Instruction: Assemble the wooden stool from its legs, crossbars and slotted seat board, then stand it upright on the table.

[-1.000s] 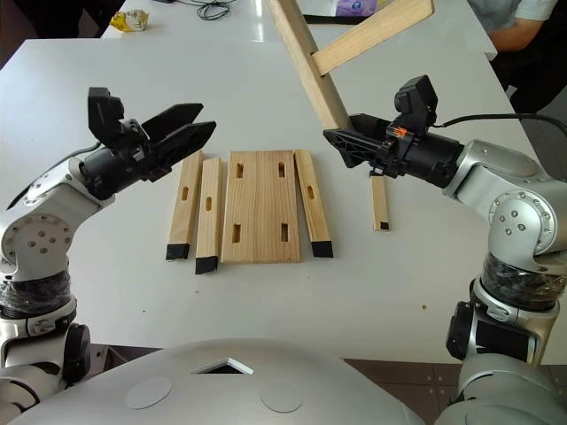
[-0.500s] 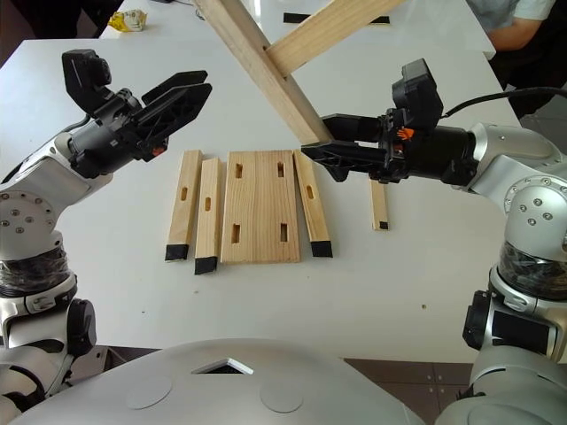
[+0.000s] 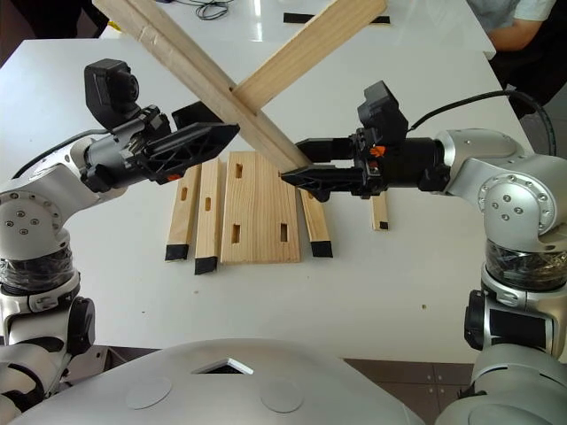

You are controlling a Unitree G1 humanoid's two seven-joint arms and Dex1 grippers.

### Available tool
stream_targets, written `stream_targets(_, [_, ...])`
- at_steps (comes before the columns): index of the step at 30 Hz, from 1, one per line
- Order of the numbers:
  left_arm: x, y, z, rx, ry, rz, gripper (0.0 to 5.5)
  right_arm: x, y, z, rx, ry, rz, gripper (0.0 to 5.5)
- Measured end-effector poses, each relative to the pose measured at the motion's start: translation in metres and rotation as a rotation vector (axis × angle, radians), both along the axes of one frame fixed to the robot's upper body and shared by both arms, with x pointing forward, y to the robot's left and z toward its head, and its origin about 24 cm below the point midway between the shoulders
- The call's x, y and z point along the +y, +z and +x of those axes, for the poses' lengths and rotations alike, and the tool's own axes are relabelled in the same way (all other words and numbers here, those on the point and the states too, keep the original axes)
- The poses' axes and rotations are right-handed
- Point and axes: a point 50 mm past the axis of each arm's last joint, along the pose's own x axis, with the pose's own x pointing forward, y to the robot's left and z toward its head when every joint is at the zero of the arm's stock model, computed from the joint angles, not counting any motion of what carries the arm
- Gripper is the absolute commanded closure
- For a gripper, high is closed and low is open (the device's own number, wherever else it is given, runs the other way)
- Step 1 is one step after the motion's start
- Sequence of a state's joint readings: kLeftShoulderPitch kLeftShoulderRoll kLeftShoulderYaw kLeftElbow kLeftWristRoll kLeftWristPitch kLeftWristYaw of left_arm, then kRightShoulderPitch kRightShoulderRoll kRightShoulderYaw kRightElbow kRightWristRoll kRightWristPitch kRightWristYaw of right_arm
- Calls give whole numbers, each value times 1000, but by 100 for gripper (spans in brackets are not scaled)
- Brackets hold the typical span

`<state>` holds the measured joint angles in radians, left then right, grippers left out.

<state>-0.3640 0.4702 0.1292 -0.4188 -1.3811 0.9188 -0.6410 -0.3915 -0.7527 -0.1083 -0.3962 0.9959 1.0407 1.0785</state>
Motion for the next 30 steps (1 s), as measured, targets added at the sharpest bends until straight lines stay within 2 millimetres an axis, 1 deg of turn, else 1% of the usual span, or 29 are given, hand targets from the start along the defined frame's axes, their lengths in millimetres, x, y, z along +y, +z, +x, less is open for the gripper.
stream_targets(4, [-1, 0, -1, 0, -13, -1, 145, 1, -2, -2, 14, 22, 1, 342])
stream_targets(10, [0, -1, 0, 8, -9, -2, 145, 4, 0, -6, 10, 62, 13, 342])
stream_targets(18, [0, -1, 1, 13, -5, -2, 145, 3, 1, -6, 12, 66, 10, 342])
stream_targets(22, [0, -2, 1, 16, -4, -3, 206, 3, 1, -7, 15, 72, 15, 342])
stream_targets(29, [1, -1, 1, 35, -29, -27, 333, 2, -1, -7, 17, 61, 11, 342])
stream_targets(30, [1, -1, 0, 36, -34, -30, 338, 1, -1, -7, 16, 61, 11, 342])
